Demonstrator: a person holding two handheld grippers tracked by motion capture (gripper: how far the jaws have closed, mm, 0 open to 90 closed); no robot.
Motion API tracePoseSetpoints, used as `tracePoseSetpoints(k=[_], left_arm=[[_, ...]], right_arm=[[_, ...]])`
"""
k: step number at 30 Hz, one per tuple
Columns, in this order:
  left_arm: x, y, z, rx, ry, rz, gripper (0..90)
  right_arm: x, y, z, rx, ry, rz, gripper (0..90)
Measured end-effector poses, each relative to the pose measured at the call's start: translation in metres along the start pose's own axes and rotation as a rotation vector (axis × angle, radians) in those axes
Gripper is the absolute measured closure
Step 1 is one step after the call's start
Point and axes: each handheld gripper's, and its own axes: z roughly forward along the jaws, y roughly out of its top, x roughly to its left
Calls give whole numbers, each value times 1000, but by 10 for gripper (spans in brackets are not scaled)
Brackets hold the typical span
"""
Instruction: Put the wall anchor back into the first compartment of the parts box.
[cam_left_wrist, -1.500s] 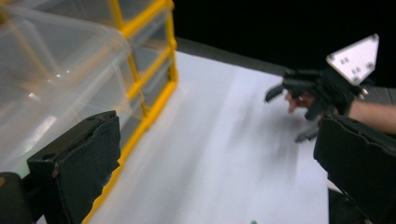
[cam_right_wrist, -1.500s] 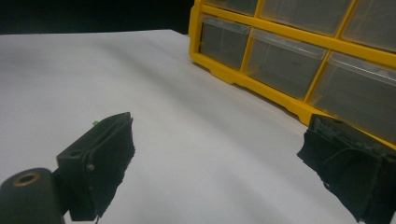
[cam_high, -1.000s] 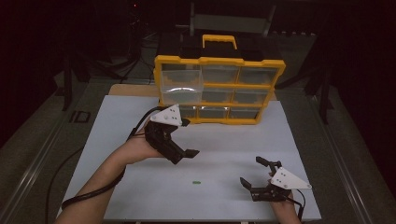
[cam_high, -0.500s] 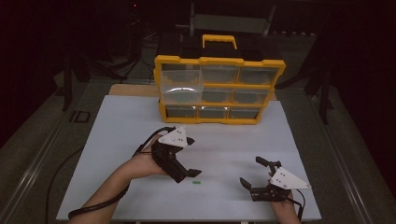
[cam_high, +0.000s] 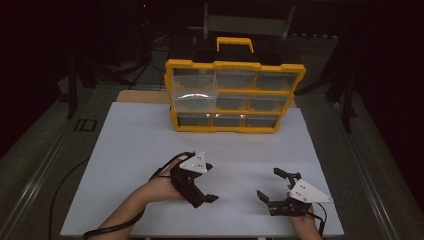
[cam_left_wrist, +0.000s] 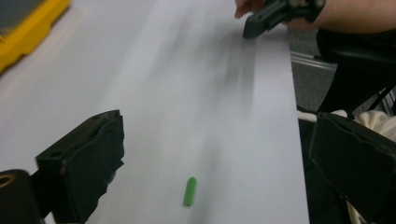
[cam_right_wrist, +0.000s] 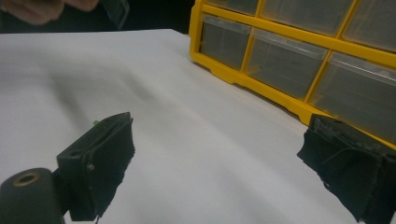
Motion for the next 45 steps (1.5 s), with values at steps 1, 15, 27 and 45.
tracePoseSetpoints(k=[1,15,27,45], left_arm=[[1,-3,3,8,-3,-1,37],[9,-43,37,73,14,19,264],[13,-55,55,126,46,30,612],[18,-44,53,179,8,26,837]], right_arm=[[0,0,0,1,0,-1,85],[0,-1,1,7,1,-4,85],[0,0,0,11,2,-6,85],[0,0,0,1,-7,-4,85]])
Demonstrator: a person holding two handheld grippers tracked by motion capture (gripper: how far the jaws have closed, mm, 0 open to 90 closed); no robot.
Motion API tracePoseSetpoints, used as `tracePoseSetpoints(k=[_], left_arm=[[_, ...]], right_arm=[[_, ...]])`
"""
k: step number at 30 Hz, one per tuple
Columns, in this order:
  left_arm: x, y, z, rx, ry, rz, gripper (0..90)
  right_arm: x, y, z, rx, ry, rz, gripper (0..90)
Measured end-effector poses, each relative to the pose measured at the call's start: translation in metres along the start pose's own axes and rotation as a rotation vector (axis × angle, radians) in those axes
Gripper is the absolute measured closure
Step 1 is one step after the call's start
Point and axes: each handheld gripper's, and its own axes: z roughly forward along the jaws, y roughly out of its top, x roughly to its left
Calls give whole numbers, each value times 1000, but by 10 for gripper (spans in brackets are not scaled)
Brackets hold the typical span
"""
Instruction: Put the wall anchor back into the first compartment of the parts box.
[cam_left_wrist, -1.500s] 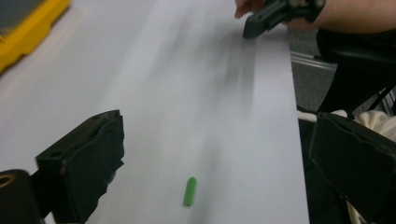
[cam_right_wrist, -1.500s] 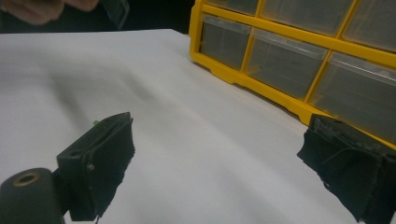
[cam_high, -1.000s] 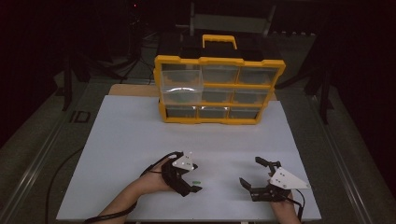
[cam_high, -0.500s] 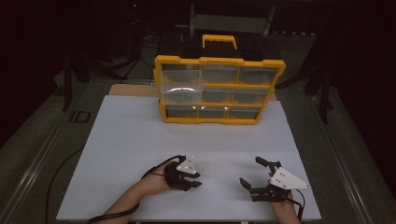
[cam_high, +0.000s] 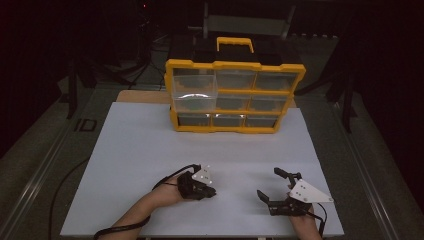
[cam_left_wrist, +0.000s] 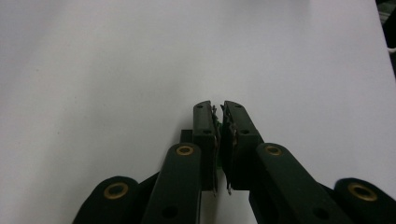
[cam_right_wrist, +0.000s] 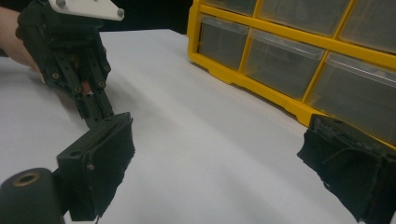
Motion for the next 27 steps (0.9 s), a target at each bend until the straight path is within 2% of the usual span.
tracePoseSetpoints(k=[4,9,14,18,27], left_arm=[[2,7,-13,-10,0,-13,838],[6,17,-36,-7,-2,15,838],[9,28,-62,-39,-11,29,838],[9,39,-82,-37,14,66,838],[16,64,-125,-53,34,96,838]], right_arm=[[0,0,0,0,2,-2,85],[0,0,0,-3,2,1,85],[0,0,0,-2,3,1,85],[0,0,1,-2,3,-3,85],[-1,0,1,-2,4,0,85]])
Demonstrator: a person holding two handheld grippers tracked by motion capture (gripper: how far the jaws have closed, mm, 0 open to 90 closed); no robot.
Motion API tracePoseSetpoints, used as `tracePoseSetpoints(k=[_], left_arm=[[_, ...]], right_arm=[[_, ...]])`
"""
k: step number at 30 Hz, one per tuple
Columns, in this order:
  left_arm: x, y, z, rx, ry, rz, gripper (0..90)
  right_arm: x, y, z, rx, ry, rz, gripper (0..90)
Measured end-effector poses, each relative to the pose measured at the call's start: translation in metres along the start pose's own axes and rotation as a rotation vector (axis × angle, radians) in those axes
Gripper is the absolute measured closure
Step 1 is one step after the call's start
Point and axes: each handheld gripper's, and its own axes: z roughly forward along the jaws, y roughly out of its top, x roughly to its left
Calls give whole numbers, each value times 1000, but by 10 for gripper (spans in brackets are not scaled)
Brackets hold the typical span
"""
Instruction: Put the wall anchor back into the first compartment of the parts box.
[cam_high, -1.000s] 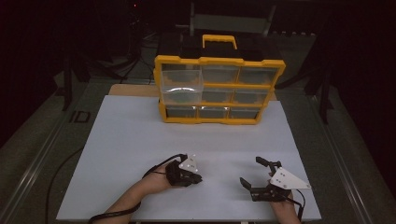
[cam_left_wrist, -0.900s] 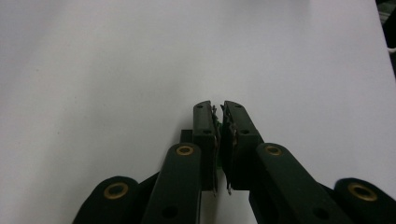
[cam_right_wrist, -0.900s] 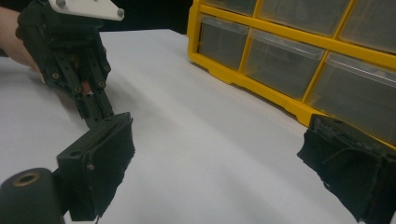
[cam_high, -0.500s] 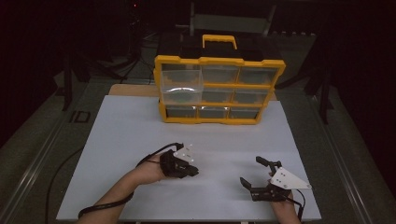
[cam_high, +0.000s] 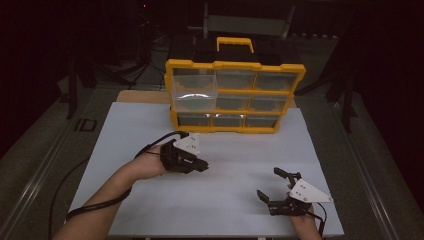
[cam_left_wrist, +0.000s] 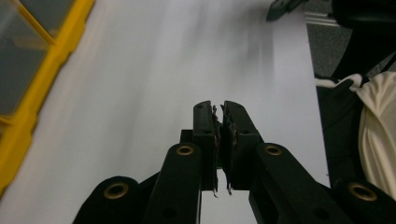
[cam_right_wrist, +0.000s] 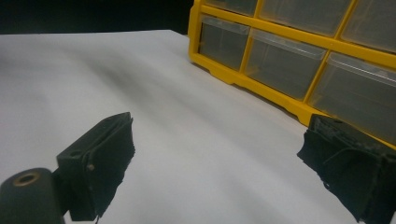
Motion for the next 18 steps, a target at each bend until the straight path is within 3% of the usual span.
tracePoseSetpoints(k=[7,9,13,18], left_arm=[[11,17,-32,-39,30,9,838],[14,20,-38,-60,22,-1,838],[24,31,-59,-108,55,-6,838],[29,40,-73,-118,85,7,838]], right_arm=[[0,0,0,-1,-1,-1,85],[0,0,0,-2,0,-1,85],[0,0,0,-1,2,-5,85],[0,0,-1,-1,-1,-1,85]])
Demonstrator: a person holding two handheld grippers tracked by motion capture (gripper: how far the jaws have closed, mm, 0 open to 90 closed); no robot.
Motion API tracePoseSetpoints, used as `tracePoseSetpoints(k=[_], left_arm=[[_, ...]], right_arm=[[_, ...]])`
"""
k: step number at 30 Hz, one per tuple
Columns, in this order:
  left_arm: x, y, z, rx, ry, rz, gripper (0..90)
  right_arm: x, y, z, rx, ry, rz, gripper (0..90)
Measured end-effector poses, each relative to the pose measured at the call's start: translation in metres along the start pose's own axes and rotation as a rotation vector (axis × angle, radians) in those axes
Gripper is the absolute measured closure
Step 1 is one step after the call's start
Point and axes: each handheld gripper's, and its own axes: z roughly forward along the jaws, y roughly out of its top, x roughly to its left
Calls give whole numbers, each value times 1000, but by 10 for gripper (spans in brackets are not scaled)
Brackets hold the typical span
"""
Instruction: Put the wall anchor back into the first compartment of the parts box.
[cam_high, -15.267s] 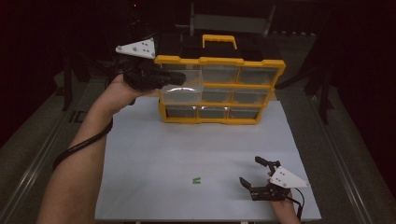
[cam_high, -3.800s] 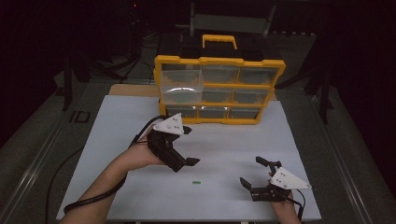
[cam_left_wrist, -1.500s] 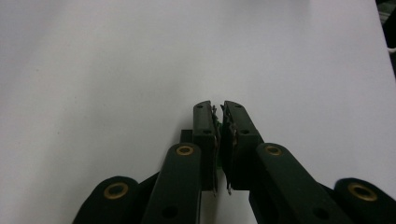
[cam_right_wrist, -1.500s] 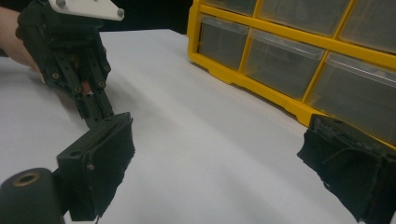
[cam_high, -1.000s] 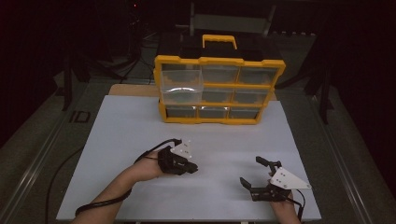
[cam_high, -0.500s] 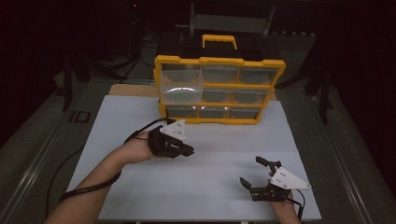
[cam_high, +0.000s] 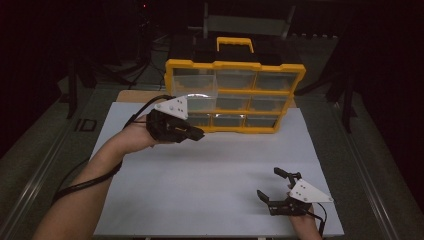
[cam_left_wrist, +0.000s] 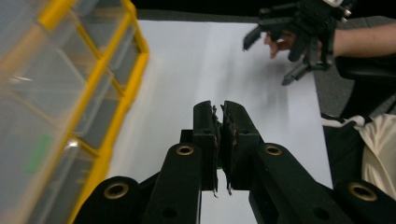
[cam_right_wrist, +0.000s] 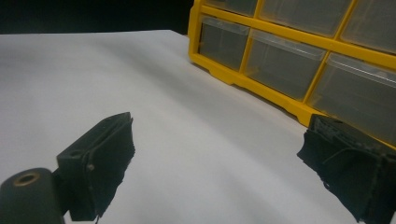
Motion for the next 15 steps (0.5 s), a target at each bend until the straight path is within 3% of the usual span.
tracePoseSetpoints(k=[4,15], left_arm=[[9,10,-15,-28,32,13,838],[30,25,-34,-127,79,-15,838]], right_arm=[[0,0,0,-5,-3,0,85],[1,0,0,-2,-1,-1,85]])
